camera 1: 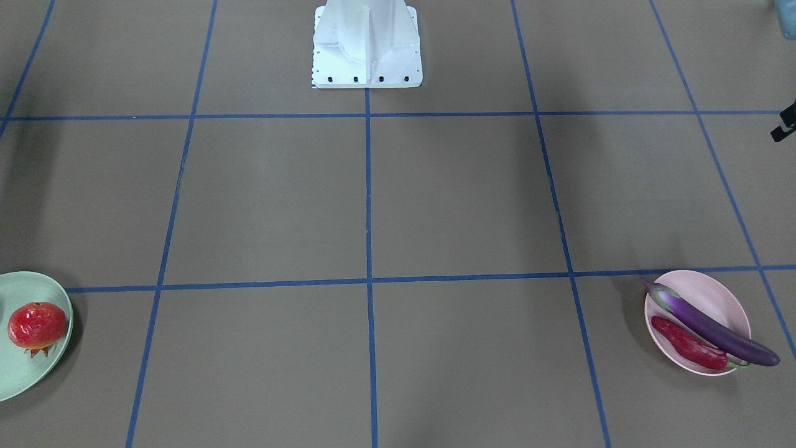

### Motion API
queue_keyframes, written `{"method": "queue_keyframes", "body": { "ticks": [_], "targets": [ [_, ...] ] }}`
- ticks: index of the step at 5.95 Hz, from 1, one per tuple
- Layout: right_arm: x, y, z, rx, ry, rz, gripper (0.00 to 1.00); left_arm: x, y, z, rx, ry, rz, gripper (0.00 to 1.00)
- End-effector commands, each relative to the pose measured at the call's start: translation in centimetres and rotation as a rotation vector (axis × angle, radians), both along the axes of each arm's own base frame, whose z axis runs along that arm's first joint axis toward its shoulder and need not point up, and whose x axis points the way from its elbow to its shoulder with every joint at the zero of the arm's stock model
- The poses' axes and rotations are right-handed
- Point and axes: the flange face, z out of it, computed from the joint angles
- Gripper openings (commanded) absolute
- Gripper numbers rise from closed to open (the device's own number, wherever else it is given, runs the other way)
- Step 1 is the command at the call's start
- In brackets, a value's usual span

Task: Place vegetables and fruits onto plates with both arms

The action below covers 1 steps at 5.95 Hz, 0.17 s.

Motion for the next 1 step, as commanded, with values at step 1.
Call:
{"method": "queue_keyframes", "body": {
  "ticks": [1],
  "targets": [
    [-0.50, -0.28, -0.24, 0.004, 0.001, -0.010, 1.00, 0.03, -0.01, -0.03, 0.002, 0.001, 0.001, 1.00]
  ]
}}
